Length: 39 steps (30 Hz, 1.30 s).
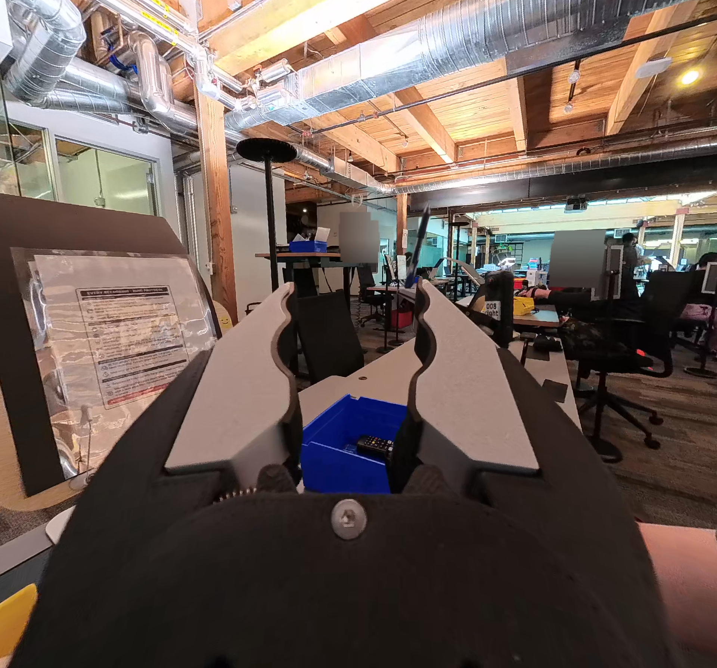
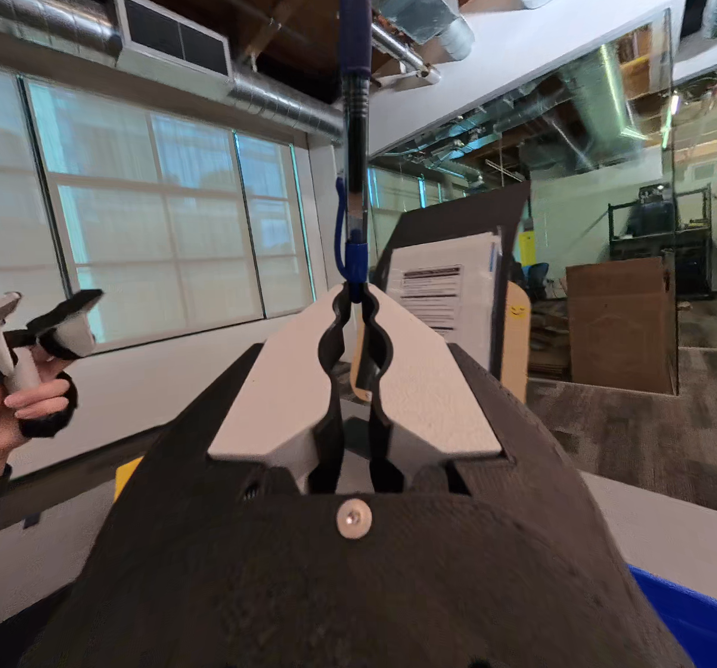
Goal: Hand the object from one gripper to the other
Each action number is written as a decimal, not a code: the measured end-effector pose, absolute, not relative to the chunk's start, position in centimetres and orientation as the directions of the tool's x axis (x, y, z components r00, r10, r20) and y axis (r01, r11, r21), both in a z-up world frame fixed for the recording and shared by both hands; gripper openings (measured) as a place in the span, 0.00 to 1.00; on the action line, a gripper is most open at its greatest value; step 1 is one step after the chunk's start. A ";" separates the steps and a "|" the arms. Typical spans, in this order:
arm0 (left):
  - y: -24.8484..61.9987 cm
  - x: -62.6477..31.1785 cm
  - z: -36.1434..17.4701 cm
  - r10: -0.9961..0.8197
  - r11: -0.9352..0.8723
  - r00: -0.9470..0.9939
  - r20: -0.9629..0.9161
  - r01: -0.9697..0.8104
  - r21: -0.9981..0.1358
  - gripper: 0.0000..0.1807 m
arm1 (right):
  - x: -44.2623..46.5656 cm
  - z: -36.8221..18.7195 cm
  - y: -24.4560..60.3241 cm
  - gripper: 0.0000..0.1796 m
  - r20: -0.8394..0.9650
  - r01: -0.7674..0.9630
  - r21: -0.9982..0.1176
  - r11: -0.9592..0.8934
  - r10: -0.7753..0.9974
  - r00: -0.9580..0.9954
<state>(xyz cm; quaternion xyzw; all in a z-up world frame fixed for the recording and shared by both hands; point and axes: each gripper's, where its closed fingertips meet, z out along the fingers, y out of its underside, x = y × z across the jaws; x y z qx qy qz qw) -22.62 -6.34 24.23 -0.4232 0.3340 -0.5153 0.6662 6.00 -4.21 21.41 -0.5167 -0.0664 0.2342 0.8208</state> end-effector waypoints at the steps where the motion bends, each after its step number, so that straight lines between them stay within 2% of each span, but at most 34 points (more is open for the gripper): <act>1: -6.4 -22.6 24.2 -0.970 0.110 0.245 -0.009 0.404 -0.908 0.32 | 7.1 20.9 -4.2 0.02 -0.135 -0.297 -0.895 0.332 0.433 0.891; 4: -6.4 -22.4 24.0 -0.969 0.115 0.247 -0.017 0.388 -0.915 0.31 | 8.7 18.5 -4.1 0.02 -0.089 -0.179 -0.963 0.202 0.389 0.917; 6: -6.3 -22.1 23.8 -0.969 0.112 0.245 -0.018 0.375 -0.920 0.31 | 9.7 14.9 -3.5 0.02 -0.063 -0.071 -0.997 0.011 0.348 0.936; 8: -6.3 -21.7 23.6 -0.971 0.104 0.237 -0.015 0.367 -0.925 0.31 | 11.4 10.4 -3.1 0.02 -0.059 0.002 -0.978 -0.210 0.284 0.957; 12: -6.1 -21.2 23.1 -0.975 0.087 0.224 -0.007 0.348 -0.933 0.32 | 13.4 1.7 -3.5 0.02 -0.177 -0.015 -0.809 -0.588 0.219 0.959; 16: -6.1 -21.2 23.1 -0.978 0.075 0.210 0.001 0.353 -0.933 0.32 | 15.2 -5.5 -4.8 0.02 -0.260 -0.075 -0.570 -0.818 0.093 0.961; 23: -6.2 -21.9 23.5 -0.977 0.080 0.212 0.000 0.371 -0.925 0.32 | 14.7 -12.2 -7.9 0.03 -0.326 -0.080 -0.238 -0.968 0.002 0.945; 26: -6.2 -22.4 23.8 -0.977 0.082 0.212 0.002 0.385 -0.919 0.31 | 14.1 -13.6 -8.8 0.02 -0.334 -0.055 -0.155 -0.986 0.000 0.943; 29: -6.4 -23.0 24.1 -0.978 0.083 0.209 0.002 0.400 -0.913 0.31 | 14.2 -14.0 -8.4 0.02 -0.334 -0.084 -0.147 -0.986 -0.030 0.942; 35: -6.2 -23.8 24.4 -0.973 0.098 0.229 -0.001 0.409 -0.907 0.31 | 16.0 -13.8 -7.1 0.03 -0.245 -0.097 -0.202 -0.975 -0.045 0.968; 39: -4.9 -24.5 23.9 -0.958 0.109 0.286 0.003 0.372 -0.922 0.33 | 15.4 -13.2 -6.7 0.14 -0.274 -0.098 -0.218 -0.971 -0.035 0.961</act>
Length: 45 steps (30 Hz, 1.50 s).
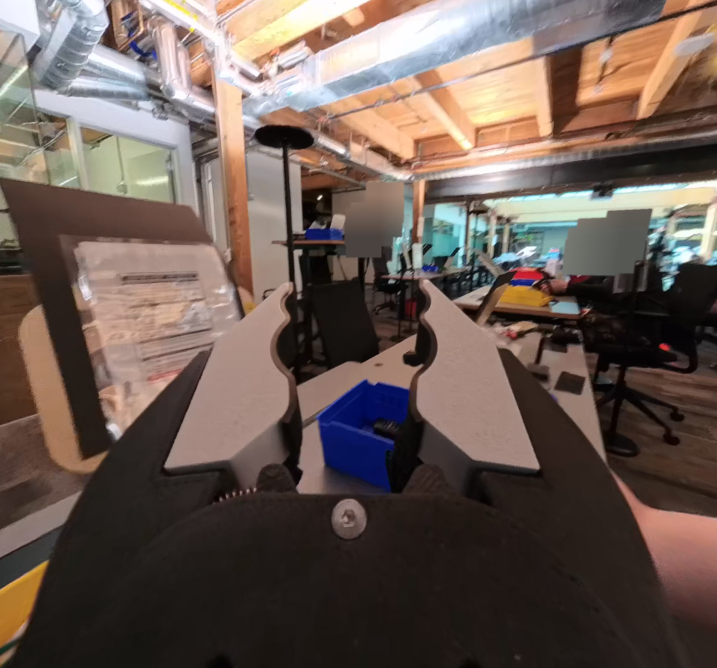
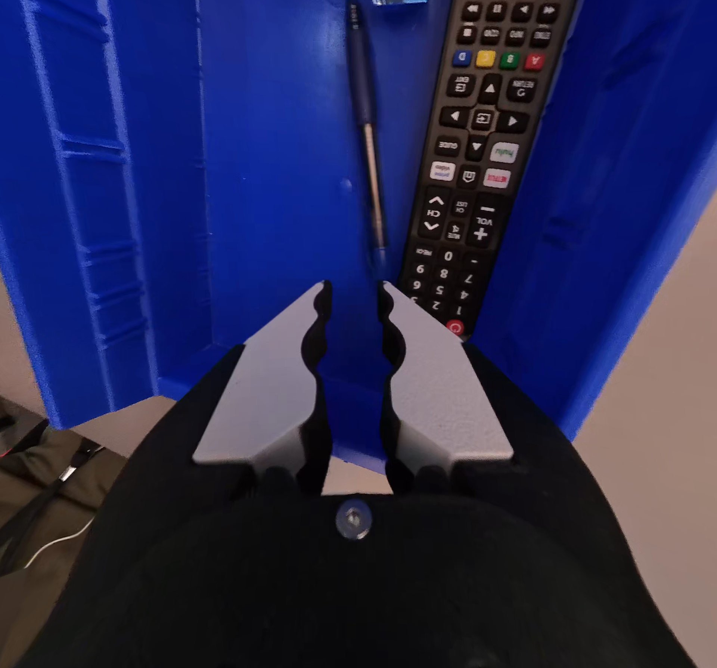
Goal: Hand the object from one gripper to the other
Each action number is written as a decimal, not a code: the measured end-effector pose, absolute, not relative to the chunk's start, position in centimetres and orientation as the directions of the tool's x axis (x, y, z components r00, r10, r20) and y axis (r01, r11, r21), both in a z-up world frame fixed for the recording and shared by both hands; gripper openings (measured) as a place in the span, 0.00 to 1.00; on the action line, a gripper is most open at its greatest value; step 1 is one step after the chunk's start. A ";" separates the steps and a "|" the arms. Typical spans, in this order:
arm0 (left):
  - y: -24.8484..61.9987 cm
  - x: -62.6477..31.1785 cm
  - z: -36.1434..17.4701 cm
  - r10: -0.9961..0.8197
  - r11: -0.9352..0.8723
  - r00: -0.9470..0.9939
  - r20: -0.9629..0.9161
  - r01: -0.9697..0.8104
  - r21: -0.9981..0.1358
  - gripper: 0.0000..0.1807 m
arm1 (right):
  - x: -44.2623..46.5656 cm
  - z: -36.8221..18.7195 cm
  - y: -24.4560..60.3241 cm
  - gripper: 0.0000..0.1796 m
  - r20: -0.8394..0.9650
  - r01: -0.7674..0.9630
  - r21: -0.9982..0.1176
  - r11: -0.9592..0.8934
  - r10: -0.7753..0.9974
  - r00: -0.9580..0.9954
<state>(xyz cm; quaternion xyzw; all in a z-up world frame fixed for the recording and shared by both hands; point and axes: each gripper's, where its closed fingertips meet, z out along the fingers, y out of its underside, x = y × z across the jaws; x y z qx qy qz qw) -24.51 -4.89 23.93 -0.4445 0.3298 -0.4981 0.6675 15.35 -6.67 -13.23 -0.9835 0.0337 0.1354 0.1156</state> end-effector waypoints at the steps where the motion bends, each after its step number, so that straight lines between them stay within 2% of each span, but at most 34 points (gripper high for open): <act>1: -4.1 -24.8 23.4 -0.947 0.112 0.321 0.001 0.333 -0.936 0.33 | 15.0 -13.0 -6.6 0.14 -0.283 -0.084 -0.222 -0.971 -0.018 0.959; 3: -1.7 -25.7 21.4 -0.906 0.106 0.423 -0.012 0.200 -0.974 0.34 | 14.7 -11.9 -6.3 0.14 -0.264 -0.055 -0.261 -0.964 0.017 0.964; 5: 1.3 -27.0 18.0 -0.853 0.046 0.520 -0.028 0.021 -0.999 0.34 | 14.3 -9.8 -5.5 0.13 -0.246 -0.041 -0.352 -0.935 0.050 0.968; 8: 6.2 -29.4 10.6 -0.773 -0.188 0.635 -0.006 -0.239 -0.953 0.34 | 14.5 -5.0 -3.6 0.13 -0.153 -0.027 -0.544 -0.839 0.067 0.986; 11: 11.4 -32.1 5.4 -0.640 -0.386 0.768 0.040 -0.276 -0.880 0.28 | 13.4 0.4 -2.5 0.13 -0.092 0.003 -0.727 -0.687 0.103 0.990; 14: 14.5 -32.8 1.9 -0.588 -0.457 0.808 0.048 -0.282 -0.844 0.26 | 11.9 4.6 -2.3 0.13 -0.017 0.063 -0.835 -0.547 0.140 0.990; 21: 17.5 -34.6 -5.4 -0.518 -0.586 0.855 -0.021 -0.373 -0.719 0.31 | 9.8 8.2 -1.9 0.13 0.122 0.181 -0.897 -0.404 0.167 0.978; 26: 17.5 -33.9 -8.8 -0.555 -0.650 0.831 0.048 -0.397 -0.648 0.19 | 9.5 7.3 -1.3 0.13 0.163 0.225 -0.868 -0.442 0.174 0.971; 27: 17.5 -33.9 -9.2 -0.562 -0.652 0.826 0.049 -0.406 -0.640 0.12 | 9.4 7.1 -1.3 0.13 0.171 0.234 -0.862 -0.450 0.176 0.969; 30: 17.4 -33.8 -8.6 -0.574 -0.645 0.816 0.061 -0.405 -0.648 0.11 | 9.3 6.8 -1.1 0.12 0.190 0.252 -0.851 -0.460 0.178 0.965; 35: 16.9 -34.0 -4.4 -0.580 -0.557 0.815 0.005 -0.392 -0.732 0.11 | 8.6 7.3 -0.8 0.12 0.219 0.282 -0.855 -0.435 0.190 0.957; 42: 15.3 -33.9 4.9 -0.554 -0.292 0.827 -0.091 -0.296 -0.909 0.11 | 6.1 8.2 0.2 0.11 0.313 0.378 -0.849 -0.369 0.225 0.923; 45: 13.5 -33.2 8.7 -0.563 -0.158 0.815 -0.136 -0.268 -0.950 0.11 | 3.5 9.2 0.9 0.11 0.350 0.422 -0.863 -0.279 0.274 0.896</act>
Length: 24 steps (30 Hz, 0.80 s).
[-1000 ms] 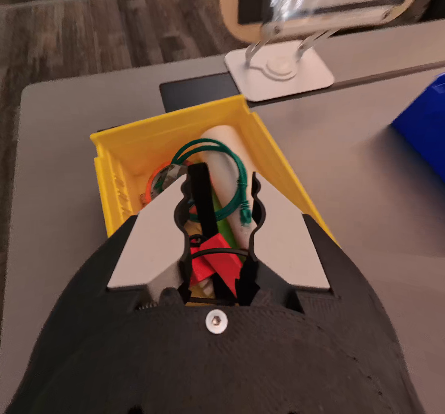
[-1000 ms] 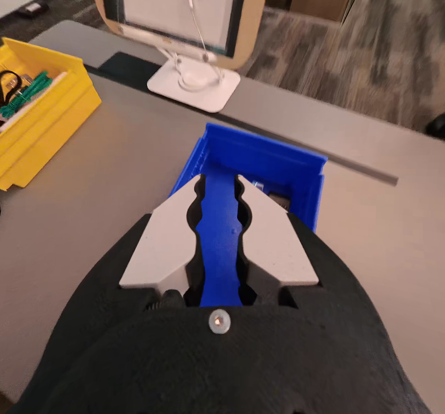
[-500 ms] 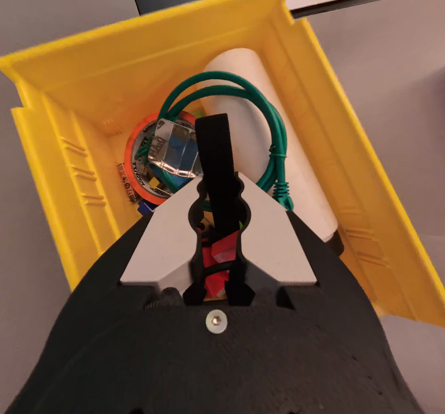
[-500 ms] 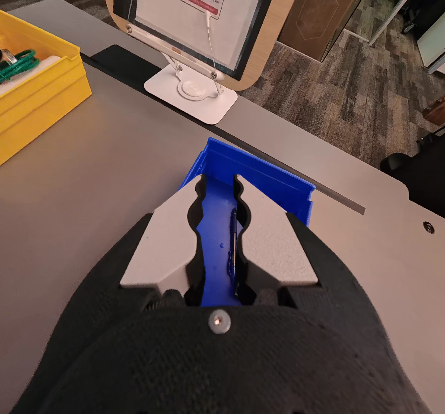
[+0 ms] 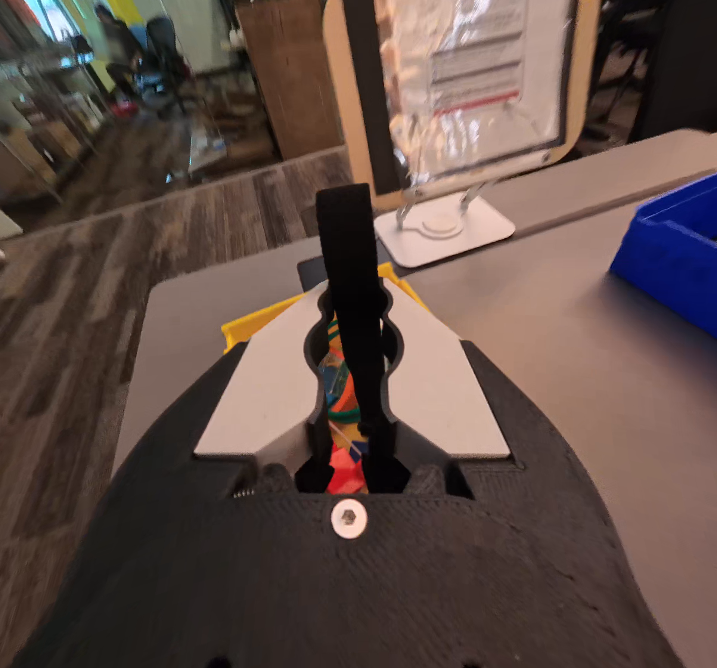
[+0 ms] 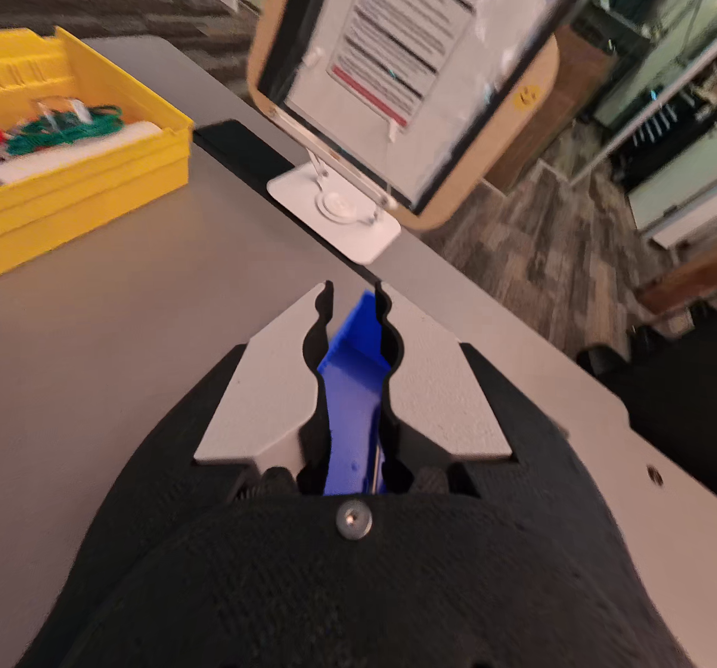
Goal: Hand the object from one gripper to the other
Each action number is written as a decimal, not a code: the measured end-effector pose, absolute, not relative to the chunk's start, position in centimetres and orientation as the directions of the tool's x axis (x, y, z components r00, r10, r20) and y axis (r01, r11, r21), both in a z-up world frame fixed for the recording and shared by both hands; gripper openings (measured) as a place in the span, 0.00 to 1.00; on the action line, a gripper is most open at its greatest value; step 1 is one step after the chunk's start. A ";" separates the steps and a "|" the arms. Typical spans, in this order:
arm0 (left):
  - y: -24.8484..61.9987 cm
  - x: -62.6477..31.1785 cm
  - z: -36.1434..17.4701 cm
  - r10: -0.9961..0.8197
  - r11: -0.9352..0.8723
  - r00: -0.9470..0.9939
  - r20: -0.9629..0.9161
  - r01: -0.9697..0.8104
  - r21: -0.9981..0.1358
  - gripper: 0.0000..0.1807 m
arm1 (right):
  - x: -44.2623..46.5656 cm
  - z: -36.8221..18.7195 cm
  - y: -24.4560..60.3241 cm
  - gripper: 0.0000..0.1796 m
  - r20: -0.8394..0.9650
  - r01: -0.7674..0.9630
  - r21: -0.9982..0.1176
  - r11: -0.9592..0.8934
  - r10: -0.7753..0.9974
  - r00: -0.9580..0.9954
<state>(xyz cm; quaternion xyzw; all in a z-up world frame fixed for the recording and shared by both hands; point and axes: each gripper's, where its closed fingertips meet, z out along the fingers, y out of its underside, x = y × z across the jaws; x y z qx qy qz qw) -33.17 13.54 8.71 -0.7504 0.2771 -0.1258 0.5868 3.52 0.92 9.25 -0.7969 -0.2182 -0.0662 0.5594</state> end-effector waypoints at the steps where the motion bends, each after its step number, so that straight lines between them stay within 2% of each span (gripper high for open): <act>1: 12.7 -32.7 9.8 -0.577 -0.127 0.805 -0.137 -0.254 -0.959 0.11 | 2.0 9.8 1.1 0.11 0.355 0.432 -0.874 -0.223 0.314 0.880; 6: 7.7 -28.6 14.2 -0.689 0.010 0.711 -0.143 -0.188 -0.982 0.11 | -8.6 11.6 0.3 0.16 0.301 0.349 -0.936 0.038 0.601 0.741; 11: 2.9 -24.0 16.3 -0.779 0.117 0.596 -0.194 -0.165 -0.979 0.11 | -18.8 9.8 -1.7 0.23 0.151 0.190 -0.980 0.067 0.869 0.472; 15: 1.9 -22.6 16.2 -0.757 0.140 0.607 -0.244 -0.214 -0.967 0.11 | -21.7 7.2 0.1 0.27 0.026 0.135 -0.990 -0.042 0.884 0.467; 18: 1.8 -21.9 15.8 -0.757 0.125 0.607 -0.241 -0.227 -0.966 0.11 | -23.0 6.9 0.9 0.29 -0.012 0.076 -0.995 -0.057 0.865 0.501; 21: 1.8 -21.3 15.4 -0.761 0.112 0.604 -0.236 -0.235 -0.965 0.11 | -24.1 7.0 0.9 0.28 -0.060 0.010 -0.997 -0.076 0.862 0.504; 24: 1.8 -20.8 15.1 -0.765 0.100 0.603 -0.226 -0.236 -0.967 0.11 | -24.9 5.8 1.4 0.28 -0.095 0.015 -0.993 -0.121 0.846 0.524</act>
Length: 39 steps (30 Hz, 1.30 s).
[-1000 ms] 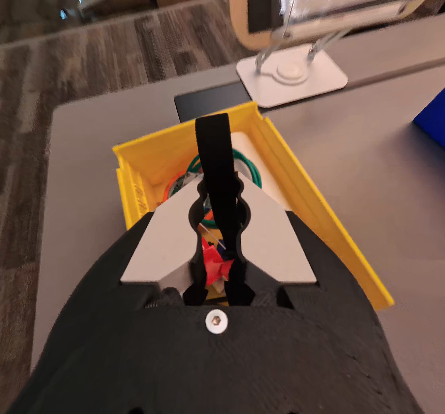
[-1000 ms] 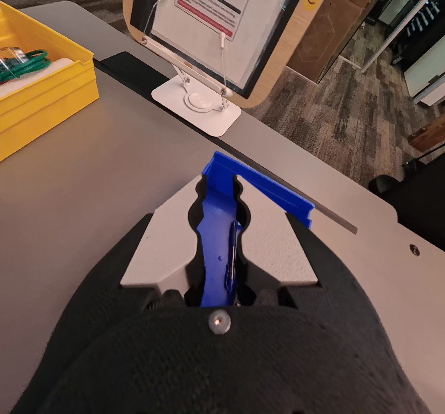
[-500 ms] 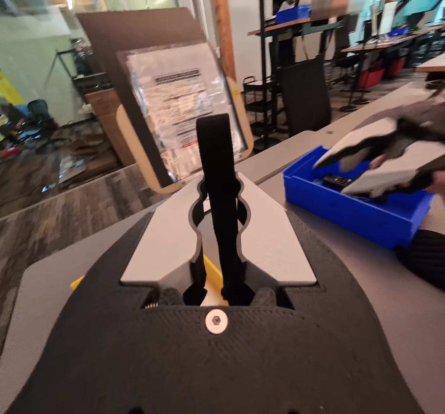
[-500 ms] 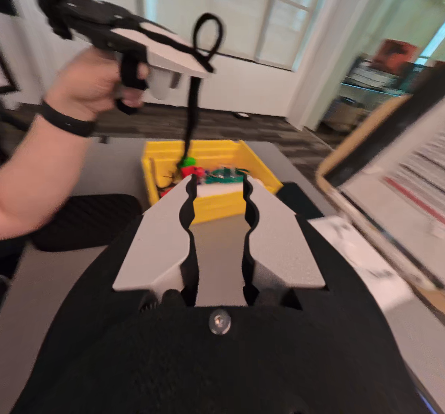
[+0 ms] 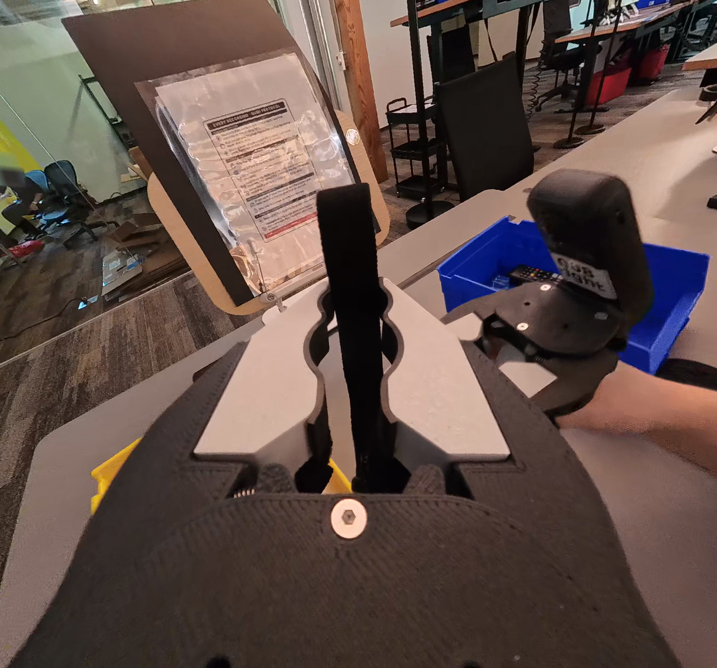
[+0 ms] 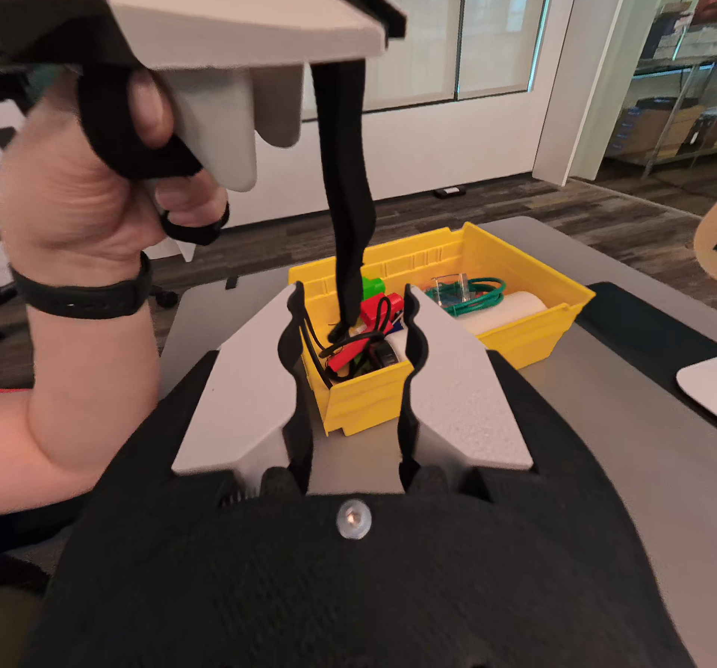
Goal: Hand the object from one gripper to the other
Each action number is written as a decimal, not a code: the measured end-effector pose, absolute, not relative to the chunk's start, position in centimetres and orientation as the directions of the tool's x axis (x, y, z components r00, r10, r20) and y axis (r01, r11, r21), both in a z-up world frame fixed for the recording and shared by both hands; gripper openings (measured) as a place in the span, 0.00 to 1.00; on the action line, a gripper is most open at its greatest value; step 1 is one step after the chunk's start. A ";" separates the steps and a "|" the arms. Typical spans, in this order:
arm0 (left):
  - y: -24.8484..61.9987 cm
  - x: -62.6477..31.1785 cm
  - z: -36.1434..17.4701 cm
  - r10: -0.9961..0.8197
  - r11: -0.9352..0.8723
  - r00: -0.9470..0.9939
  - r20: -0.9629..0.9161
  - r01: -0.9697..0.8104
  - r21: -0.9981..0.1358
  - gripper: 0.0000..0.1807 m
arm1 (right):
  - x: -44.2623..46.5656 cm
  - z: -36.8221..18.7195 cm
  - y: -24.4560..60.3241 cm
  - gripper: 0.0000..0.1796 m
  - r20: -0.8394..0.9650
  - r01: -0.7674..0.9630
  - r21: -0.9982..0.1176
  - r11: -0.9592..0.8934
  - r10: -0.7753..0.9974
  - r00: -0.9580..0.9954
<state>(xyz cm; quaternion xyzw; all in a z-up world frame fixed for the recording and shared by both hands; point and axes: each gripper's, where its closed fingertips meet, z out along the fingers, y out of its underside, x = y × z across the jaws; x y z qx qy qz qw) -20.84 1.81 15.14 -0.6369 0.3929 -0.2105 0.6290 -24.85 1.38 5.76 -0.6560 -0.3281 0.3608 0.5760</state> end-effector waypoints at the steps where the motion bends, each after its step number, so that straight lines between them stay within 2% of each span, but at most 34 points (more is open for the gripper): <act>1: 1.7 -20.7 15.1 -0.768 0.096 0.600 -0.222 -0.234 -0.967 0.11 | -25.0 5.2 1.7 0.28 -0.102 0.023 -0.991 -0.136 0.836 0.539; 4: 1.4 -20.3 15.0 -0.780 0.091 0.589 -0.211 -0.228 -0.969 0.11 | -25.7 3.9 2.1 0.26 -0.138 0.020 -0.984 -0.176 0.832 0.537; 7: 1.1 -19.9 15.0 -0.793 0.099 0.572 -0.211 -0.221 -0.970 0.12 | -26.3 3.4 1.4 0.01 -0.166 0.025 -0.979 -0.203 0.862 0.478; 8: 0.9 -19.8 15.1 -0.799 0.103 0.566 -0.205 -0.207 -0.973 0.16 | -26.2 3.4 1.4 0.01 -0.189 0.021 -0.974 -0.224 0.865 0.464; 10: 0.9 -19.9 14.9 -0.811 0.065 0.561 -0.165 -0.194 -0.979 0.38 | -25.6 4.1 1.1 0.01 -0.290 -0.029 -0.952 -0.305 0.867 0.405; 11: 1.0 -20.2 14.6 -0.821 0.022 0.556 -0.130 -0.198 -0.980 0.45 | -25.1 4.9 0.9 0.01 -0.367 -0.090 -0.929 -0.359 0.861 0.351; 12: 1.0 -20.4 14.3 -0.834 -0.016 0.544 -0.093 -0.192 -0.981 0.47 | -24.3 5.9 0.9 0.01 -0.449 -0.160 -0.893 -0.420 0.843 0.295; 16: -0.5 -20.5 14.1 -0.917 0.001 0.391 -0.078 -0.193 -0.981 0.39 | -20.2 8.0 1.9 0.00 -0.710 -0.350 -0.675 -0.649 0.701 0.071; 18: -0.5 -20.6 13.7 -0.910 0.103 0.368 -0.192 -0.249 -0.963 0.39 | -18.0 8.2 2.9 0.00 -0.771 -0.414 -0.582 -0.699 0.637 0.010; 20: 0.2 -20.4 13.9 -0.817 0.310 0.388 -0.427 -0.328 -0.892 0.41 | -16.5 8.1 3.6 0.00 -0.800 -0.441 -0.539 -0.718 0.601 -0.001; 21: 0.4 -20.2 13.7 -0.738 0.420 0.382 -0.557 -0.387 -0.821 0.40 | -15.9 8.1 3.8 0.00 -0.808 -0.452 -0.526 -0.721 0.590 -0.001; 23: 0.2 -19.0 12.8 -0.563 0.588 0.321 -0.762 -0.492 -0.642 0.31 | -15.0 8.2 4.0 0.00 -0.820 -0.465 -0.505 -0.727 0.572 -0.003; 25: 0.0 -17.5 11.7 -0.424 0.679 0.252 -0.870 -0.548 -0.490 0.24 | -14.4 8.5 4.1 0.00 -0.830 -0.479 -0.488 -0.730 0.558 -0.005; 26: -0.2 -16.6 11.0 -0.399 0.698 0.216 -0.891 -0.559 -0.448 0.23 | -14.2 8.5 4.1 0.00 -0.835 -0.483 -0.480 -0.732 0.550 -0.003; 29: -0.1 -14.5 8.9 -0.403 0.702 0.146 -0.904 -0.584 -0.407 0.25 | -14.0 8.7 3.9 0.00 -0.840 -0.490 -0.472 -0.733 0.542 -0.002; 33: 0.7 -13.5 7.3 -0.355 0.700 0.097 -0.930 -0.631 -0.334 0.22 | -14.4 8.5 3.7 0.00 -0.840 -0.467 -0.487 -0.739 0.542 0.017; 39: 1.2 -13.2 6.5 -0.281 0.722 0.064 -0.958 -0.643 -0.254 0.11 | -15.3 7.5 3.8 0.00 -0.851 -0.436 -0.486 -0.758 0.524 0.038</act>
